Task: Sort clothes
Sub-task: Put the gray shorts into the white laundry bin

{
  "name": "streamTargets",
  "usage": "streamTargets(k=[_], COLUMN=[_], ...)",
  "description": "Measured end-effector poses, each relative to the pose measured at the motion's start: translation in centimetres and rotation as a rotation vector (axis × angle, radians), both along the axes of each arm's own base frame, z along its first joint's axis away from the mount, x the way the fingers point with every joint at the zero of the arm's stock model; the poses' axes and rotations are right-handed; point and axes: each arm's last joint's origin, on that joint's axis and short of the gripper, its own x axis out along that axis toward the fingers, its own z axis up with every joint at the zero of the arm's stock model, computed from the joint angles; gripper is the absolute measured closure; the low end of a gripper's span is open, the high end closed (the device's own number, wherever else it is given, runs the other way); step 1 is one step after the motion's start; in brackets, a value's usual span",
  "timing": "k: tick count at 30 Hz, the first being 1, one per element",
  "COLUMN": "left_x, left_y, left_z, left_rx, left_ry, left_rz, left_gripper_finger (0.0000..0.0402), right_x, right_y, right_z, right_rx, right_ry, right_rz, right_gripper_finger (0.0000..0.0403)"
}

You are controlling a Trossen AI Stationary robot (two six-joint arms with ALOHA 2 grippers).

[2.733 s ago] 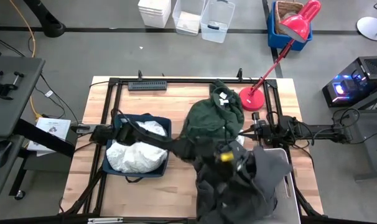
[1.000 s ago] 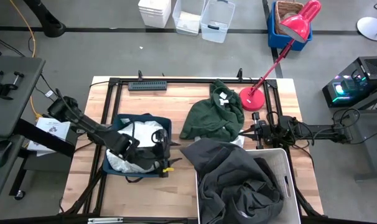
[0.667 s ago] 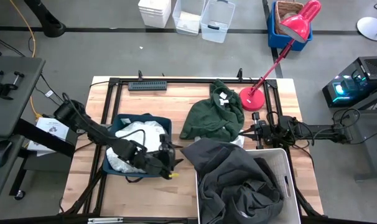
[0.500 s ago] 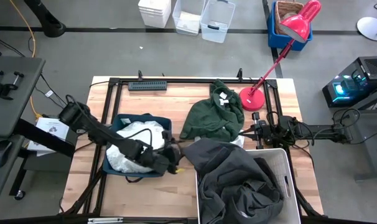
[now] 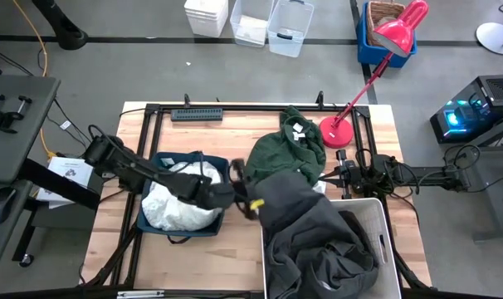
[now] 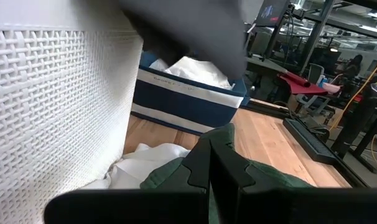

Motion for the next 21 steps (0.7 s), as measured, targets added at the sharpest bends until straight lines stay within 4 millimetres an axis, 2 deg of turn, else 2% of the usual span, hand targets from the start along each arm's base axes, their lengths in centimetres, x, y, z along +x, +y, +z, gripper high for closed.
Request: streamTargets(k=[2, 5, 7, 9, 12, 16, 19, 21], left_x=[0.6, 1.2, 1.3, 1.5, 2.1, 3.2, 4.0, 4.6], left_y=[-0.1, -0.7, -1.4, -2.4, -4.4, -7.7, -9.6, -10.2], left_z=[2.7, 6.7, 8.2, 8.6, 7.5, 4.4, 1.5, 0.6], left_rx=[0.025, -0.022, -0.075, -0.136, -0.248, -0.416, -0.541, -0.619], left_ry=[-0.089, -0.246, -0.304, -0.325, -0.305, -0.25, -0.182, -0.108], left_rz=[-0.016, -0.146, -0.256, -0.345, -0.506, -0.72, -0.734, -0.735], left_gripper_finger=[0.0392, 0.0397, 0.0398, 0.0399, 0.04, 0.04, 0.0398, 0.0385], right_x=[0.0, 0.0, 0.0, 0.0, 0.0, 0.0, 0.0, 0.0], right_y=[0.0, 0.0, 0.0, 0.0, 0.0, 0.0, 0.0, 0.0], right_z=[0.0, 0.0, 0.0, 0.0, 0.0, 0.0, 0.0, 0.0], right_rx=[0.0, 0.0, 0.0, 0.001, 0.0, 0.0, 0.0, 0.0], right_ry=[0.0, 0.0, 0.0, 0.0, 0.0, 0.0, 0.0, 0.0], right_rz=[-0.001, 0.0, -0.001, -0.001, -0.001, -0.001, -0.001, -0.001], right_gripper_finger=[0.0402, 0.0402, 0.0402, 0.0402, 0.0402, 0.0402, 0.0402, 0.0402])
